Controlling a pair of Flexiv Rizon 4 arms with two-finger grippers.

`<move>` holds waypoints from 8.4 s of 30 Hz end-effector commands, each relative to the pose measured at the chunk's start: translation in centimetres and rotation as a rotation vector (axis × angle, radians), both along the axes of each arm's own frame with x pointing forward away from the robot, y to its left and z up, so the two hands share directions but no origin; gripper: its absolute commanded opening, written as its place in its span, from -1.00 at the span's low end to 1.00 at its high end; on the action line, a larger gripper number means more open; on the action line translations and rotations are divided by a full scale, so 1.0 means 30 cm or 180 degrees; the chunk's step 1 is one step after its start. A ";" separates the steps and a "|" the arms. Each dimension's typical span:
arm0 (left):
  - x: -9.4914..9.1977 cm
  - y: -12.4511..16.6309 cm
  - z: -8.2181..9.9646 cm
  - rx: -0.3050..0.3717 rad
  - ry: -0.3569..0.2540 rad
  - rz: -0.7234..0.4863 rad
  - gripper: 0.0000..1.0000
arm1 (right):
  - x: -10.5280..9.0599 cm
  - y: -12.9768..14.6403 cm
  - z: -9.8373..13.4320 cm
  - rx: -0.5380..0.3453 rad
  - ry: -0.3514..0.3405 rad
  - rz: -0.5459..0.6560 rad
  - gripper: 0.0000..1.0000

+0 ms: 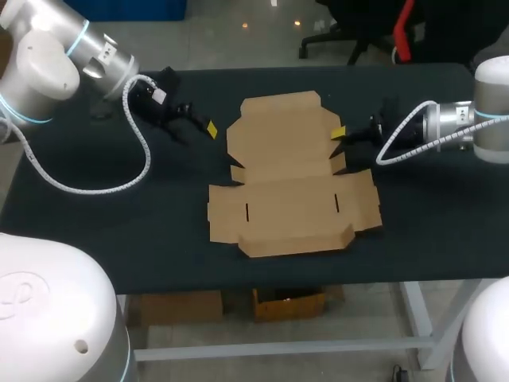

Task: Assemble the packaging by folding the flat box into shape, placing the metal phone stand inside, and closing the box properly

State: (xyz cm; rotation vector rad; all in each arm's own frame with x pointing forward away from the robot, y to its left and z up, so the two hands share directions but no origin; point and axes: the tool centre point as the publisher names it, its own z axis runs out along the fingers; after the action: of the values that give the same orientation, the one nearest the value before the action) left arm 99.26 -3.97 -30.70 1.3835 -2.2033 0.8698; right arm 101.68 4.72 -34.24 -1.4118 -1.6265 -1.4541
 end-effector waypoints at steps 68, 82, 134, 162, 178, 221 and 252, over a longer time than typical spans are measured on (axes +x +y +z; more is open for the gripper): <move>0.111 -0.200 0.149 -0.1253 -0.1544 -0.0286 -0.17 | 0.061 0.105 0.196 0.0997 -0.1040 0.0138 -1.00; 0.110 -0.257 0.170 -0.1504 -0.1563 -0.0450 -0.15 | 0.076 0.135 0.225 0.1107 -0.1174 0.0210 -1.00; 0.127 -0.314 0.202 -0.1712 -0.1635 -0.0658 -1.00 | 0.085 0.144 0.285 0.1113 -0.1312 0.0256 0.00; 0.250 -0.319 0.262 -0.1968 -0.2055 -0.0975 -1.00 | -0.064 -0.052 0.384 0.0087 -0.1442 -0.0187 -1.00; 0.264 -0.353 0.299 -0.2101 -0.2268 -0.1232 -1.00 | -0.235 -0.134 0.397 -0.0437 -0.1398 -0.0372 -1.00; 0.103 -0.372 0.344 -0.1950 -0.2668 -0.1324 -1.00 | -0.420 -0.127 0.241 -0.0586 -0.1201 -0.0316 -1.00; -0.018 -0.372 0.357 -0.1928 -0.2725 -0.1381 -1.00 | -0.480 0.039 0.142 -0.0643 -0.1136 0.0060 -1.00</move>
State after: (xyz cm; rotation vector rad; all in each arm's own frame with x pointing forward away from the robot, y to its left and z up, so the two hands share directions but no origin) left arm 98.97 -15.19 -20.06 0.2150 -2.2957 1.9656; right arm 87.00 4.81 -29.59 -1.2820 -2.0419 -1.6447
